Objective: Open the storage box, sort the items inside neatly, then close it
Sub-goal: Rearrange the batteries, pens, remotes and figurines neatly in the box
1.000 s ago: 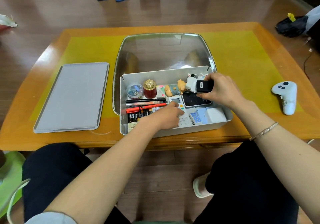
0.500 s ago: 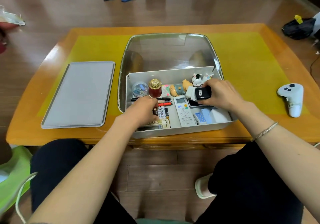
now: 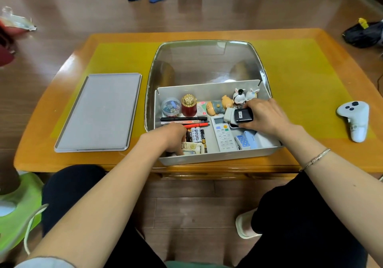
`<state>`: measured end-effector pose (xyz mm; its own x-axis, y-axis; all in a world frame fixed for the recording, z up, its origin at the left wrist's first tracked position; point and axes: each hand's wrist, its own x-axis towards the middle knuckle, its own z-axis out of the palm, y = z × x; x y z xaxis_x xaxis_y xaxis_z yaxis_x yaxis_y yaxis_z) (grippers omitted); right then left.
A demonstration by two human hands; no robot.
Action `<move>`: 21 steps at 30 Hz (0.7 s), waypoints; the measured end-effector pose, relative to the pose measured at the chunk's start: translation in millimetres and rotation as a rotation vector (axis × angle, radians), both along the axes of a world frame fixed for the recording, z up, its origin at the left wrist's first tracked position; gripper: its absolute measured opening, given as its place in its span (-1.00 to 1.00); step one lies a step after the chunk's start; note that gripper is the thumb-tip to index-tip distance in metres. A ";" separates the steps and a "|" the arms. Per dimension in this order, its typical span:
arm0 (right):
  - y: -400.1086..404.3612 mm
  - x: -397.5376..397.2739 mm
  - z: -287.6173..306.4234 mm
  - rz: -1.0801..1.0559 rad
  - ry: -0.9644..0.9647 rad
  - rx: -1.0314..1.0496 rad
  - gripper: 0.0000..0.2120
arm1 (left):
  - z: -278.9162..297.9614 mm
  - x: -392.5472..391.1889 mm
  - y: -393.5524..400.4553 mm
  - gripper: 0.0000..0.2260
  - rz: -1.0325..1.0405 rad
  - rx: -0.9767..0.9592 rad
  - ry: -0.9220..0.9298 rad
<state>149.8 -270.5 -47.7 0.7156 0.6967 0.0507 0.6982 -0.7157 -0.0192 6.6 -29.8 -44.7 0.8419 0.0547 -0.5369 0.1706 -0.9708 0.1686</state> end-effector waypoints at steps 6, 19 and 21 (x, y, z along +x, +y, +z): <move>-0.3 0.3 -0.7 0.019 -0.001 0.021 -0.59 | 1.6 0.7 9.9 -0.74 0.022 -0.072 0.012; 0.1 2.9 -4.4 0.002 0.007 0.007 -0.54 | 44.0 2.9 24.5 -0.82 0.296 -0.467 -0.215; -0.3 3.1 -5.4 0.001 0.005 0.017 -0.54 | 38.6 3.9 19.2 -0.81 0.380 -0.524 -0.271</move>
